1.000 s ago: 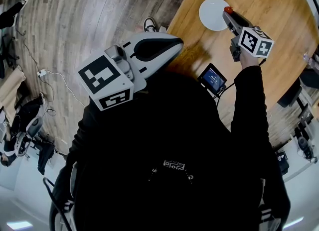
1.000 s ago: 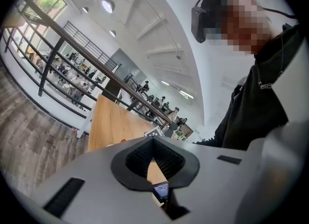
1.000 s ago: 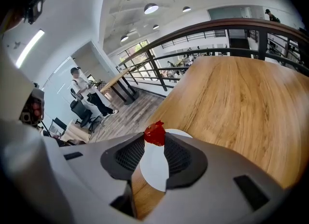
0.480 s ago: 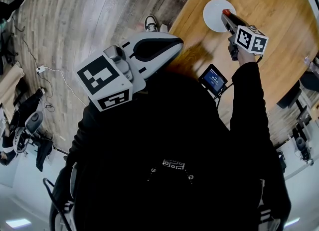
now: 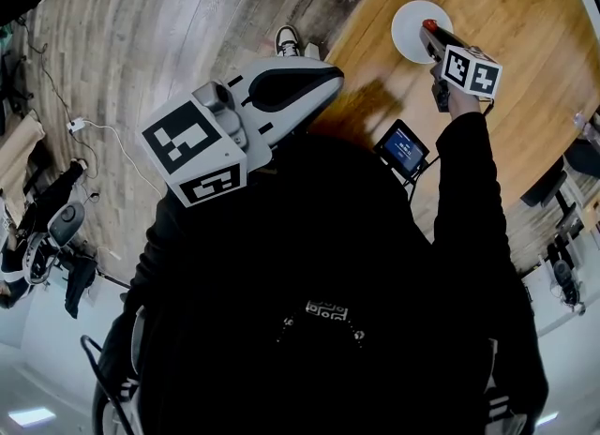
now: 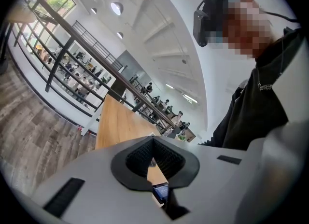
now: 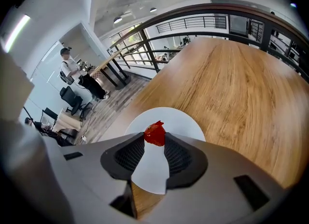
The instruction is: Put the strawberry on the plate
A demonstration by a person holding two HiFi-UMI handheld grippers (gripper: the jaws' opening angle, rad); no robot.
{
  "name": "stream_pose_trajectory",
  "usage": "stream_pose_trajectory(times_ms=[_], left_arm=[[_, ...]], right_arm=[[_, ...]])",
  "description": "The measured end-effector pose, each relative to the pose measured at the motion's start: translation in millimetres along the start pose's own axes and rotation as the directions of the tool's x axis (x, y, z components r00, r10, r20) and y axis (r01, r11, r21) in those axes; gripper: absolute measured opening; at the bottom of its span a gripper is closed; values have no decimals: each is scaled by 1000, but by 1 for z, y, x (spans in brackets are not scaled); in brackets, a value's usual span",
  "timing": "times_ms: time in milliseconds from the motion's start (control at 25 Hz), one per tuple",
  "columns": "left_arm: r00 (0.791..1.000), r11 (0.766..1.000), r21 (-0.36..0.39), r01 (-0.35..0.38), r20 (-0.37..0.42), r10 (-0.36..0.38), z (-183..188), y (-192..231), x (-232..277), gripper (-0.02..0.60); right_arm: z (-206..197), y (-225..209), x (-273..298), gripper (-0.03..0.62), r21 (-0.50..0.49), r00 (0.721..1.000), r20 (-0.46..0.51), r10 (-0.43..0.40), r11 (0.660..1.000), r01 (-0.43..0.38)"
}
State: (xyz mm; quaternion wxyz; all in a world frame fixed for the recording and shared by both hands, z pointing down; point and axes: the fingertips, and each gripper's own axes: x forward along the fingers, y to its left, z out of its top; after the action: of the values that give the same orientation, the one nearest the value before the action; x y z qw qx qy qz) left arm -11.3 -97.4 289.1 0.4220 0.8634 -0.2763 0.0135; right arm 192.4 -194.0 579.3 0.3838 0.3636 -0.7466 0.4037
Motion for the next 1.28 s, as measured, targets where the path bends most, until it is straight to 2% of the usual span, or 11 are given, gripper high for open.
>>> stream_pose_trajectory(times_ms=[360,800,1000,1160,1280], left_arm=[[1000,1000,4,3,-3,-3,-1,-1,0,-2],[1000,1000,14,-4,-7,4,-2,1,-3,-2],[1000,1000,7,-4,-3,4,-3,1,-5,-2],[1000,1000,8,23,19,-23,-1,-5,-7,-2],[999,999,13,32,27,-33,-1,-8,-10,-2]], right_arm=[[-8,-2,5,138,-19,999,-39,-33,999,33],[-14,-9,13,140,29,999,-35,-33,999,34],[-10,-6,13,204,72,1000,-13,-15,997,16],[1,4,11,237,155,998,47,43,987,-50],[3,12,10,270,162,996,60,59,984,-68]])
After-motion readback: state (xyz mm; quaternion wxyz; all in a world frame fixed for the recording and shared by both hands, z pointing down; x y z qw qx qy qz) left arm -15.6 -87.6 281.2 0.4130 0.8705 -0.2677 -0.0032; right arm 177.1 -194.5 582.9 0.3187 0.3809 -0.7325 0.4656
